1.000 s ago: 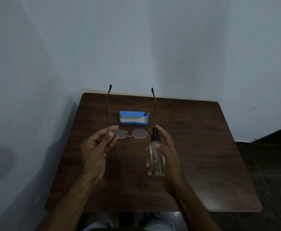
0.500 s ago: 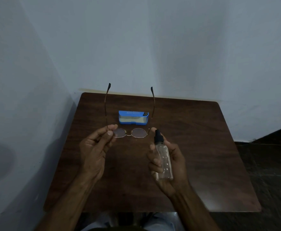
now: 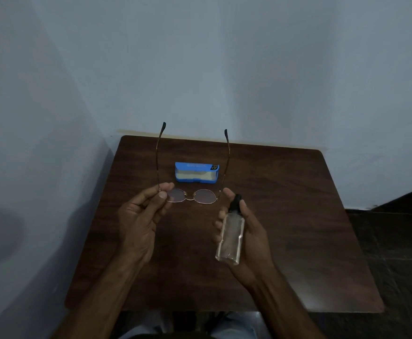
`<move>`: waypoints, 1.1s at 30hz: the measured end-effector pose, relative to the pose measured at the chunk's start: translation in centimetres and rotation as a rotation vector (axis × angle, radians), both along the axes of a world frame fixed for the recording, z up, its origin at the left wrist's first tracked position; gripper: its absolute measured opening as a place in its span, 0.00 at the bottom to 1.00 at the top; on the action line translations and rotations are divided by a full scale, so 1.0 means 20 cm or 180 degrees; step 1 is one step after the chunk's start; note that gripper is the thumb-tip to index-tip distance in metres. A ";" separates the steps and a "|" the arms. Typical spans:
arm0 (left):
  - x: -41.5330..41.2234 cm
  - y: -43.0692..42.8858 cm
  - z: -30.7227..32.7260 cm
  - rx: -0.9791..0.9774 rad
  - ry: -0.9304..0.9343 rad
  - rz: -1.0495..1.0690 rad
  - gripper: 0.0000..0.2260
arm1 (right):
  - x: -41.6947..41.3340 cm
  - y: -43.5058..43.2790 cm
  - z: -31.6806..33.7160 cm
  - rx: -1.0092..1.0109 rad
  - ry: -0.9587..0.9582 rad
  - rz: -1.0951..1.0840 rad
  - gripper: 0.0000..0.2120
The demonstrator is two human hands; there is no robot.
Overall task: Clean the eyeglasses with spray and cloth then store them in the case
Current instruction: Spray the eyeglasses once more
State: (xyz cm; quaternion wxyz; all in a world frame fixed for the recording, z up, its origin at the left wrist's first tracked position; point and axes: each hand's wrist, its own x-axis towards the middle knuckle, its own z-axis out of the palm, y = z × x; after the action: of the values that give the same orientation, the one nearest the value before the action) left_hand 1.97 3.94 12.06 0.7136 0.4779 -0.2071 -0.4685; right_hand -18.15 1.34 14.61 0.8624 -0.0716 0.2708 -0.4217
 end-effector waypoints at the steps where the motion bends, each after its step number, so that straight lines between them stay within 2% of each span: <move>1: 0.00 0.00 0.00 0.0004 0.0001 0.0005 0.12 | 0.00 0.01 0.01 0.0011 -0.0052 0.0028 0.24; 5: -0.01 0.00 0.00 0.0030 -0.0050 0.0024 0.13 | 0.00 0.02 0.04 0.0096 -0.0193 0.0056 0.17; 11: -0.01 0.00 -0.01 0.0016 -0.0002 0.0033 0.12 | -0.02 0.01 0.04 0.0125 -0.0422 0.0097 0.19; 13: -0.01 0.01 -0.01 0.0010 -0.0002 0.0030 0.12 | -0.02 0.01 0.03 -0.0074 -0.0180 0.0120 0.19; 16: -0.01 0.01 -0.01 0.0006 -0.0039 0.0056 0.12 | -0.02 0.00 0.00 -0.0730 0.0703 -0.0023 0.18; 18: -0.01 0.01 -0.01 0.0011 -0.0069 0.0066 0.12 | -0.01 0.01 -0.02 -0.0926 0.1077 -0.0162 0.16; 28: -0.03 0.01 0.00 0.0069 -0.0235 0.0073 0.12 | -0.01 0.01 -0.07 -0.0661 0.1211 -0.0234 0.12; 32: -0.03 0.02 -0.01 0.0124 -0.0316 0.0076 0.10 | -0.01 0.02 -0.07 -0.0898 0.1820 -0.0152 0.11; 33: -0.03 0.02 -0.01 0.0143 -0.0339 0.0075 0.11 | -0.01 0.02 -0.07 -0.0845 0.1770 -0.0127 0.11</move>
State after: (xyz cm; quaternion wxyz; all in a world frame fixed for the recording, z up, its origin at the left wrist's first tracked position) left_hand 1.34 4.42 11.79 0.6962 0.5204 -0.2286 -0.4385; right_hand -18.33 1.72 13.20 0.7299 -0.2910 0.4402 -0.4346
